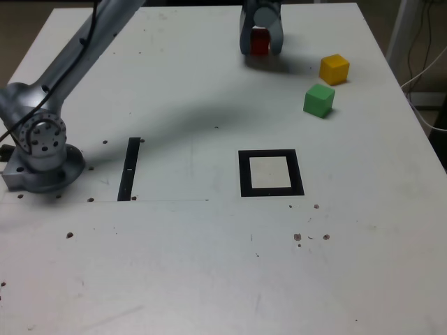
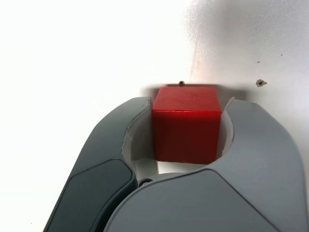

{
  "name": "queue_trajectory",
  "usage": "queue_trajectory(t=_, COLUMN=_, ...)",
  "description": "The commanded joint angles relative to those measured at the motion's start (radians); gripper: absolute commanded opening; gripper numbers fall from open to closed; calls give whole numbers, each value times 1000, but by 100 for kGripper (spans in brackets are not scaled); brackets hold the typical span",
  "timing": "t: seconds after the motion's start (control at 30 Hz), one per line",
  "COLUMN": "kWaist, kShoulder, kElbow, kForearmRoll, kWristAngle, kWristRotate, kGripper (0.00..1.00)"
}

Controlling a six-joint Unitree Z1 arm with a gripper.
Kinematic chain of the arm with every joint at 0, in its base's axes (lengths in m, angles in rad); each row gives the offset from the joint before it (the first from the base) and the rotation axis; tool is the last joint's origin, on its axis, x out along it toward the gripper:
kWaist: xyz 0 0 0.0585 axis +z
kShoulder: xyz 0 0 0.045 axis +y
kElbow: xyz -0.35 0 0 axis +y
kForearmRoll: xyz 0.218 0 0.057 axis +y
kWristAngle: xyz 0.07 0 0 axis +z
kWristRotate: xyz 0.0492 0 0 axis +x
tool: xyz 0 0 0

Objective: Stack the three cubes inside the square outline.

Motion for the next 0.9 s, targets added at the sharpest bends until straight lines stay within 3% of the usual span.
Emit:
queue_trajectory(t=0.0, kWaist=-8, kShoulder=-40, kElbow=17, kForearmRoll=7, kWristAngle=5, kWristRotate=2, kGripper=26)
queue_trajectory(t=0.13, kWaist=-33, kShoulder=-112, kElbow=112, kForearmRoll=-13, kWristAngle=16, kWristRotate=-5, kGripper=26)
queue_trajectory(t=0.33, kWaist=-103, kShoulder=-302, kElbow=390, kForearmRoll=-95, kWristAngle=15, kWristRotate=-70, kGripper=26)
queue_trajectory(t=0.57, kWaist=-288, kShoulder=-454, kElbow=623, kForearmRoll=-134, kWristAngle=3, kWristRotate=-202, kGripper=26)
queue_trajectory(t=0.87, kWaist=-499, kShoulder=-613, kElbow=906, kForearmRoll=-272, kWristAngle=-68, kWristRotate=-352, kGripper=26)
